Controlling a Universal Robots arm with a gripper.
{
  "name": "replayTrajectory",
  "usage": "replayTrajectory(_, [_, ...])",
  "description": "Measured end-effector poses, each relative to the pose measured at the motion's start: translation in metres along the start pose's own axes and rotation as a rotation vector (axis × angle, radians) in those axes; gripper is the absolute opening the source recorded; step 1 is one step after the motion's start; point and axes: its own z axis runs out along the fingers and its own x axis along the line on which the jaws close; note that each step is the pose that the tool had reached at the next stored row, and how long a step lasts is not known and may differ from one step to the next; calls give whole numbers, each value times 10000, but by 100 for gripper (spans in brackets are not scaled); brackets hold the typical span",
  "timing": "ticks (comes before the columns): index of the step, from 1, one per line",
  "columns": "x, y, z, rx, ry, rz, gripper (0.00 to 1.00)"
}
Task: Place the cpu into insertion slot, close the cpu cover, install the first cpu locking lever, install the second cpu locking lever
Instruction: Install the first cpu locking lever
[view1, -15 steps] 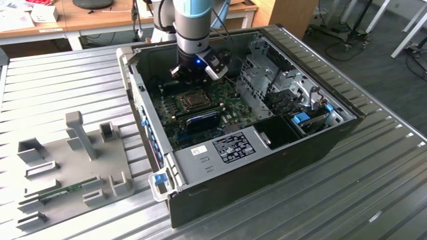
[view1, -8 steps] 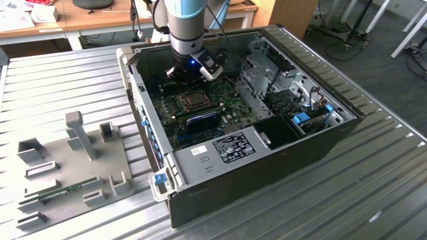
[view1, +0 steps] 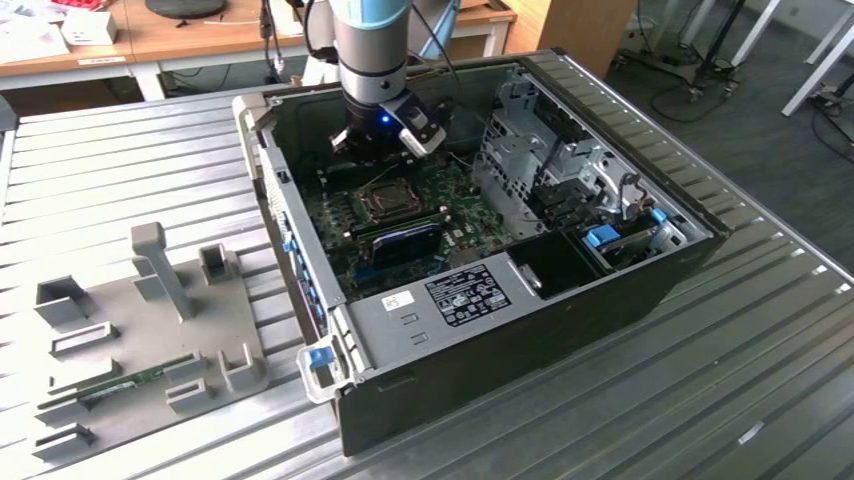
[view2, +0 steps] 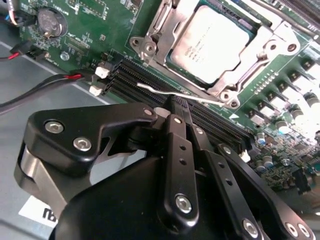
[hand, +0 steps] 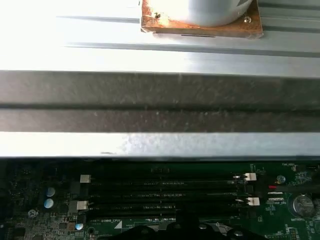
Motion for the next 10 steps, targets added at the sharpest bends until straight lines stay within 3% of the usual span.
replayTrajectory(4, [-8,14,-54,-1,-3,0,11])
replayTrajectory(10, [-8,14,-57,0,-3,0,11])
